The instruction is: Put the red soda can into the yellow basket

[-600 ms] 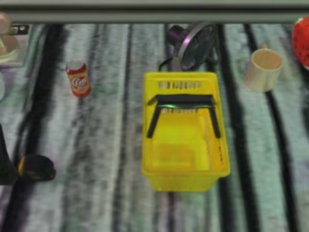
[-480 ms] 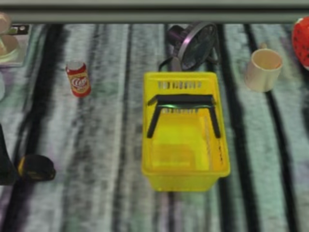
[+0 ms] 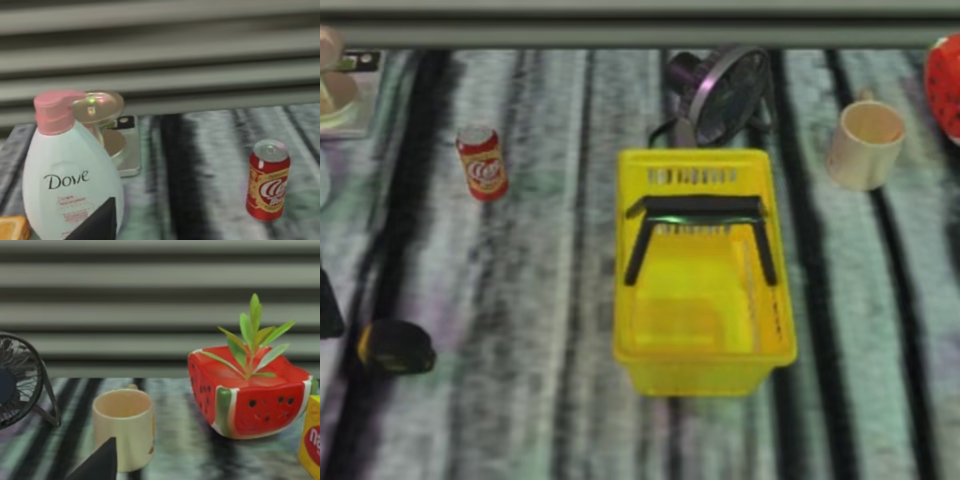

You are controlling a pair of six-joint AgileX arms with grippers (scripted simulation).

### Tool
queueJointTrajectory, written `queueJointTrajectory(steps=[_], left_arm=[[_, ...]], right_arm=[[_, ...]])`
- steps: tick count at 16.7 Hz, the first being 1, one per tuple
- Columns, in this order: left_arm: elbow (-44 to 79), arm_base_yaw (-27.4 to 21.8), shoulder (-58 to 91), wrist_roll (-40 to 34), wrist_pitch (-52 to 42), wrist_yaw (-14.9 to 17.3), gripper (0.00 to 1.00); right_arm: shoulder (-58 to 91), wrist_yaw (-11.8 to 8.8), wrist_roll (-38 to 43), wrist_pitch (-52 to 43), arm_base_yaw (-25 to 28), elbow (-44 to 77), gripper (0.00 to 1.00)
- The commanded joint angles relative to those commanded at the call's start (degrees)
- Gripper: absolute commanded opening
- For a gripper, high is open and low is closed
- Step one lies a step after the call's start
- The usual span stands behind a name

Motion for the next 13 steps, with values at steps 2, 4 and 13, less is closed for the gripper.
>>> queueJointTrajectory(steps=[2, 4, 13], left_arm=[[8.5, -0.5, 8.3, 2.0, -4.4, 0.3, 1.00], [18.1, -1.0, 17.7, 4.4, -9.4, 0.7, 1.00], [68.3, -4.0, 68.1, 17.0, -36.4, 2.2, 1.00]], right_arm=[[0.0, 0.0, 0.0, 0.0, 0.0, 0.0, 1.00], [0.0, 0.0, 0.0, 0.0, 0.0, 0.0, 1.00], [0.0, 0.0, 0.0, 0.0, 0.0, 0.0, 1.00]])
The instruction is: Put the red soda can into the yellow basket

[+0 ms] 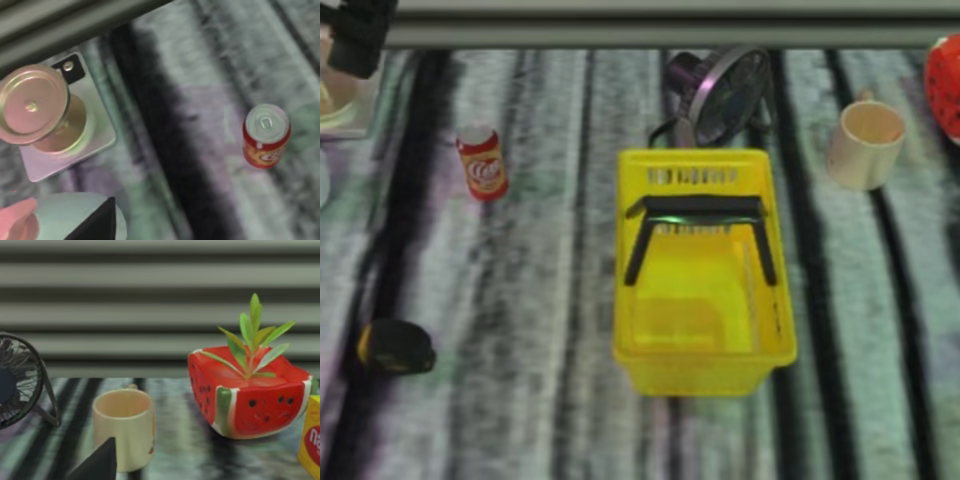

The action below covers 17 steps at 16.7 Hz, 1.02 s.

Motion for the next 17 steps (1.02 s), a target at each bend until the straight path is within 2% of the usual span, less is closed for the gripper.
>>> queueJointTrajectory(steps=[6, 10, 14, 17], left_arm=[[31.3, -2.1, 33.0, 8.5, -18.0, 0.6, 1.00], [47.2, -3.3, 50.4, 13.0, -27.7, 0.7, 1.00], [56.8, -4.0, 61.5, 15.9, -33.9, 0.7, 1.00], [58.9, -4.2, 64.0, 16.5, -35.4, 0.7, 1.00]], right_arm=[[0.0, 0.0, 0.0, 0.0, 0.0, 0.0, 1.00], [0.0, 0.0, 0.0, 0.0, 0.0, 0.0, 1.00], [0.0, 0.0, 0.0, 0.0, 0.0, 0.0, 1.00], [0.0, 0.0, 0.0, 0.0, 0.0, 0.0, 1.00]])
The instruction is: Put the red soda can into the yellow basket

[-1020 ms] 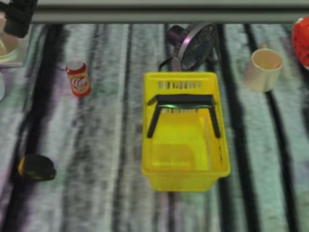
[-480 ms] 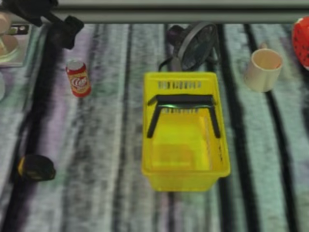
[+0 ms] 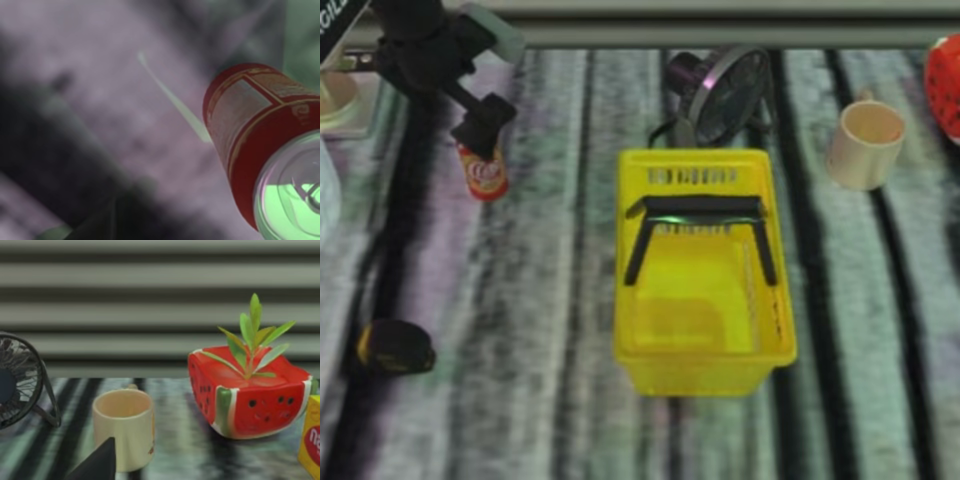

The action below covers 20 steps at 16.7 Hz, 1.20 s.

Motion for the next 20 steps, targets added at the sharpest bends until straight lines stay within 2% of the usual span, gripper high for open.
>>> queueJointTrajectory(steps=[5, 12, 17, 20], left_arm=[[-0.3, 0.3, 0.1, 0.0, 0.3, 0.0, 1.00], [-9.6, -0.3, 0.3, -0.3, 9.9, 0.0, 1.00], [-10.6, -0.3, 0.4, -0.3, 11.0, 0.0, 1.00], [-10.6, -0.3, 0.4, -0.3, 11.0, 0.0, 0.77]], right_arm=[[0.0, 0.0, 0.0, 0.0, 0.0, 0.0, 1.00], [0.0, 0.0, 0.0, 0.0, 0.0, 0.0, 1.00], [0.0, 0.0, 0.0, 0.0, 0.0, 0.0, 1.00], [0.0, 0.0, 0.0, 0.0, 0.0, 0.0, 1.00]])
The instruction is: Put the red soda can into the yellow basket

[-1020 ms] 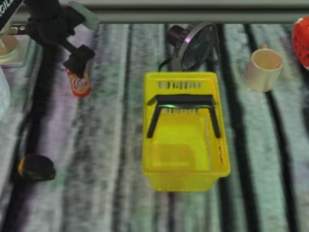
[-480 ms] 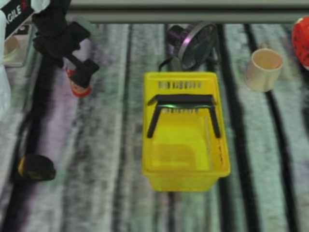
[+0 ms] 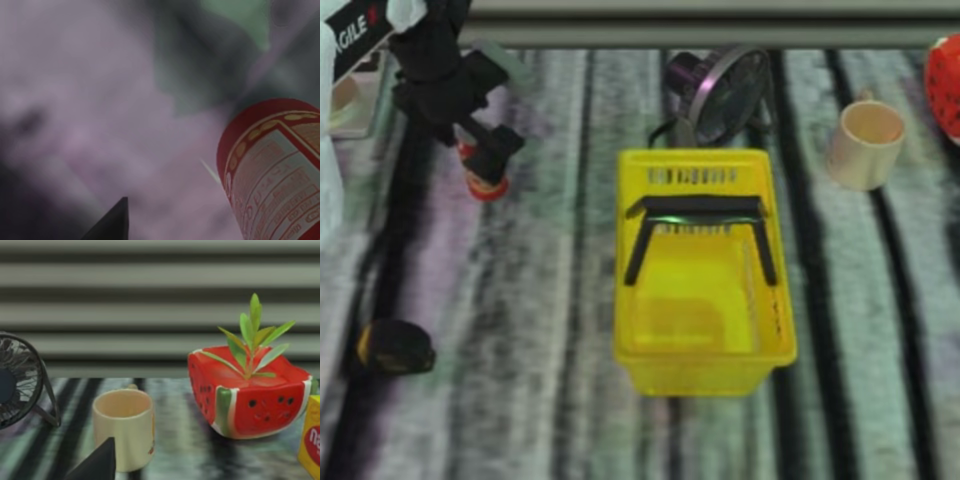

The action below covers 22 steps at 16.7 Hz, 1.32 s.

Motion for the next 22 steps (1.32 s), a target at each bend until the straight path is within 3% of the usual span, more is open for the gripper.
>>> queueJointTrajectory(steps=[10, 20, 22], left_arm=[[0.0, 0.0, 0.0, 0.0, 0.0, 0.0, 0.02], [0.0, 0.2, 0.0, 0.1, 0.0, 0.0, 0.00], [-0.9, -0.1, -0.6, -0.3, 1.8, 1.2, 0.00]], right_arm=[[0.0, 0.0, 0.0, 0.0, 0.0, 0.0, 1.00], [0.0, 0.0, 0.0, 0.0, 0.0, 0.0, 1.00], [0.0, 0.0, 0.0, 0.0, 0.0, 0.0, 1.00]])
